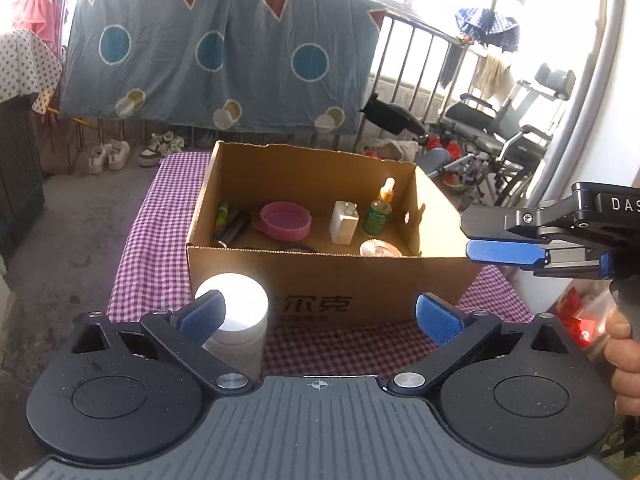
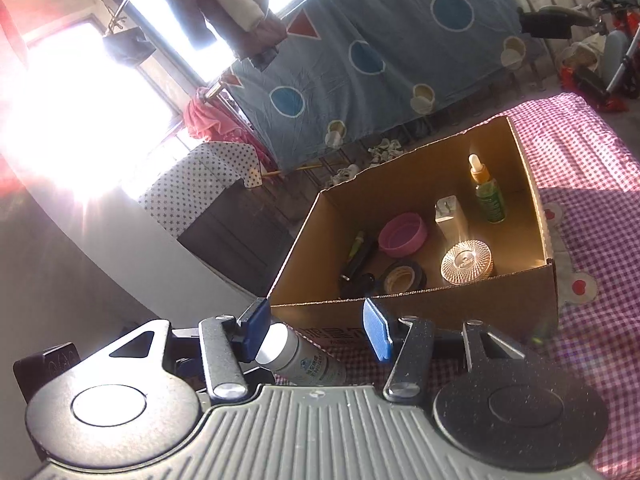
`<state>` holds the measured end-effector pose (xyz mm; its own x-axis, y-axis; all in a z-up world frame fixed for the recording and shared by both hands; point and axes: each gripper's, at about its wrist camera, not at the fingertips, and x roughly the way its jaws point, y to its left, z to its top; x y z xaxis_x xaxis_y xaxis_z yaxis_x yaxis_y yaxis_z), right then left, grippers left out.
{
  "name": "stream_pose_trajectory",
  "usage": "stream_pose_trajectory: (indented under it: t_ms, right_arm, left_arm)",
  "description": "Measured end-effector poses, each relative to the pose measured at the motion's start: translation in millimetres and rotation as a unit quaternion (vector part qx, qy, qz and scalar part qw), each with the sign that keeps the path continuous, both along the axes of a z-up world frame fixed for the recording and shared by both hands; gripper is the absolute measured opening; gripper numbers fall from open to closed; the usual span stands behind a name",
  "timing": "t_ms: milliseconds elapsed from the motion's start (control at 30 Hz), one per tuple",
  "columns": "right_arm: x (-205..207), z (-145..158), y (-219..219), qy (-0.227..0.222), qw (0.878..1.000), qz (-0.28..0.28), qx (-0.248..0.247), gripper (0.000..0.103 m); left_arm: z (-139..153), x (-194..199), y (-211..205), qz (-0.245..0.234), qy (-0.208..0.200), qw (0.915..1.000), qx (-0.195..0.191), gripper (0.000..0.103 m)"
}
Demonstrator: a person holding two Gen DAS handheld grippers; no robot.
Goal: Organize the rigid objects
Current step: 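Move the open right gripper to the white supplement bottle and close, then lift the white bottle with the right gripper and carry it over the box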
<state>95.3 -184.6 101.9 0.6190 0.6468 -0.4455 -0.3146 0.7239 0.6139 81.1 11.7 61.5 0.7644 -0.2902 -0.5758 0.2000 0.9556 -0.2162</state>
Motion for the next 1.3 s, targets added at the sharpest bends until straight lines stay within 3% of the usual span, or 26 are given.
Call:
stream_pose_trajectory:
  t_ms: [567, 733, 1033, 1300]
  right_arm:
    - [45, -49, 90, 0.075, 0.992, 0.098, -0.006, 0.055]
    - [64, -61, 114, 0.086, 0.99, 0.112, -0.019, 0.055]
    - [77, -72, 127, 0.1, 0.987, 0.118, -0.034, 0.049]
    - [76, -71, 123, 0.101, 0.988, 0.115, -0.024, 0.044]
  left_arm:
    - [-51, 30, 14, 0.051, 0.041, 0.9946, 0.08, 0.098]
    - [-61, 40, 18, 0.061, 0.055, 0.9937, 0.077, 0.088]
    - [-65, 43, 19, 0.065, 0.07, 0.9934, 0.063, 0.057]
    - [-63, 41, 15, 0.069, 0.065, 0.9933, 0.066, 0.054]
